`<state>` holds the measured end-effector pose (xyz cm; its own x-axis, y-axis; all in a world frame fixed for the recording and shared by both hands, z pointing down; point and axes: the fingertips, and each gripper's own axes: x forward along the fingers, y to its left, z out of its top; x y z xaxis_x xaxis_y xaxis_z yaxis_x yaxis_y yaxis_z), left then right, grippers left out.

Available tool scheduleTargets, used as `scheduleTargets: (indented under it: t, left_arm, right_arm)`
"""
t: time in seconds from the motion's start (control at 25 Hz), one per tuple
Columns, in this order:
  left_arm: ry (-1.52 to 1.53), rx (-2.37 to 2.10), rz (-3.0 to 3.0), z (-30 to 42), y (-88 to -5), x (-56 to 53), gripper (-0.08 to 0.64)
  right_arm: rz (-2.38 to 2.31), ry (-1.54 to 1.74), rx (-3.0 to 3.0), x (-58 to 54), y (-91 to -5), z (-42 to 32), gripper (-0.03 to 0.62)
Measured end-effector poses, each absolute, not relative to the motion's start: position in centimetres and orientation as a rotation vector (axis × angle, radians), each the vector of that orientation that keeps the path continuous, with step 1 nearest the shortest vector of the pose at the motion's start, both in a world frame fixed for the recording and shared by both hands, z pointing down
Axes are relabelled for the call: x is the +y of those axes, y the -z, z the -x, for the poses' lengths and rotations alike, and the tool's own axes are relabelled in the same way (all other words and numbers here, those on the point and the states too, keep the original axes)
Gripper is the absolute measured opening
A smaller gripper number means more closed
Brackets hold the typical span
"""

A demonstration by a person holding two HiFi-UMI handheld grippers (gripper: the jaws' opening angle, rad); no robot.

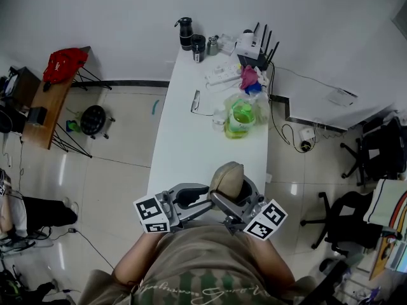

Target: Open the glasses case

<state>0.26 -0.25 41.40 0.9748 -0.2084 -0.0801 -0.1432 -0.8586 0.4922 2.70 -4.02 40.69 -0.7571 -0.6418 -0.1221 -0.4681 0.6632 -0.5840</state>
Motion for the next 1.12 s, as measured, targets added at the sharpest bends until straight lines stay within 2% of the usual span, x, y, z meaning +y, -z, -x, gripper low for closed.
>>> scheduleTargets:
  t: [0.04,0.48,0.88,0.96,1.12]
  left_arm:
    - [0.161,-0.228,-2.611,-0.3,-41.5,0.0,0.146]
    - [0.249,-0.258,-2.545,-0.3,-41.1,0.0,0.143]
    - [0.045,-0.475,-2.748,-2.5,-41.1,-0.5,0.146]
    - [0.011,-0.493,-2.759,-2.8,-41.2,-0.7,0.173]
    - [0.083,-0.435,-2.710,-2.9,-40.6,-0.7,0.173]
  right_arm:
    - [0.875,0.757,2.585,-3.9,-40.7,-2.6,0.368]
    - [0.636,0.994,2.379,-3.5,-41.1,-3.7,0.370]
    - [0.848,0.853,2.447,-4.3,-41.2,-5.5,0.368]
    - [0.870,0.819,2.466,-4.2,-41.0,-5.8,0.368]
    - [0.817,0.858,2.435,-4.2,-40.5,-5.8,0.368]
